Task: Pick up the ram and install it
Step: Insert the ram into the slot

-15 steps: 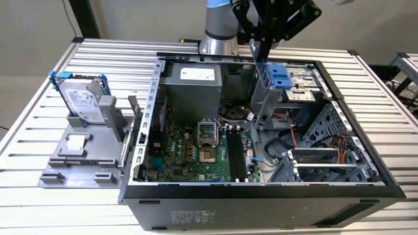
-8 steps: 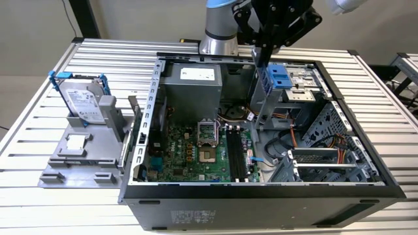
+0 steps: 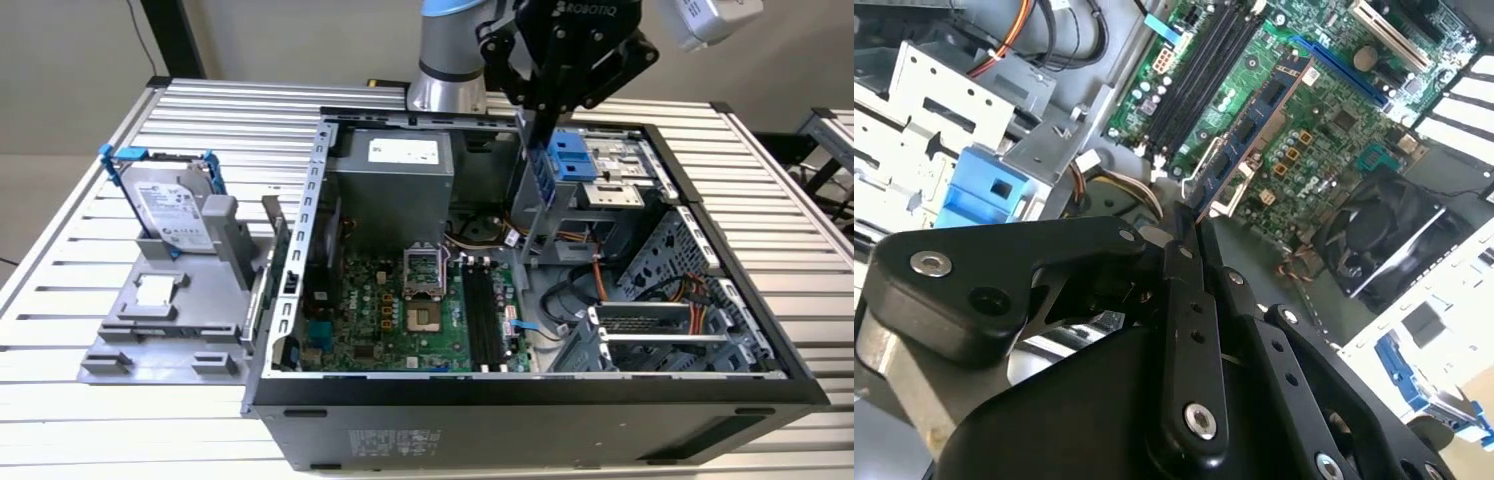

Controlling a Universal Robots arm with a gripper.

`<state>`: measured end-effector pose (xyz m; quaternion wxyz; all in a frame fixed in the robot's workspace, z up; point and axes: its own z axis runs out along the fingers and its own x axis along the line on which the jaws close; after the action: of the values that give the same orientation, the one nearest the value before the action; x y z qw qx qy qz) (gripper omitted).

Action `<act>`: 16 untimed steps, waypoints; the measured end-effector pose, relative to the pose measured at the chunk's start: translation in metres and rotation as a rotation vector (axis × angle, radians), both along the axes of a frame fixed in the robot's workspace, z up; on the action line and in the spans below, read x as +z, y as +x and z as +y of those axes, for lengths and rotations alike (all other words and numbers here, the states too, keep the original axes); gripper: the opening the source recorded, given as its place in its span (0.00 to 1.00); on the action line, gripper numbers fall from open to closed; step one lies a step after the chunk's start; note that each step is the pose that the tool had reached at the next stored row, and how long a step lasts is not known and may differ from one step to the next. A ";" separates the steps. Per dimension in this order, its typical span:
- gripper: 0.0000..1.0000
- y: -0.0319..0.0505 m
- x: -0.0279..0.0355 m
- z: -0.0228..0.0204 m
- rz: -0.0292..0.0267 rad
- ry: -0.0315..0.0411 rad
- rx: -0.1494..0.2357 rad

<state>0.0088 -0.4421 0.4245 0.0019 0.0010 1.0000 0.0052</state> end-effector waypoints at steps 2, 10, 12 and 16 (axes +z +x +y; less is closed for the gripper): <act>0.00 0.0002 -0.0021 -0.0019 0.0000 0.0001 0.000; 0.00 0.0013 -0.0096 -0.0098 -0.0001 0.0003 -0.002; 0.00 0.0016 -0.0114 -0.0117 -0.0001 0.0003 -0.002; 0.00 0.0022 -0.0148 -0.0154 -0.0001 0.0003 -0.003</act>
<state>0.0109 -0.4575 0.4097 0.0020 0.0025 1.0000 0.0053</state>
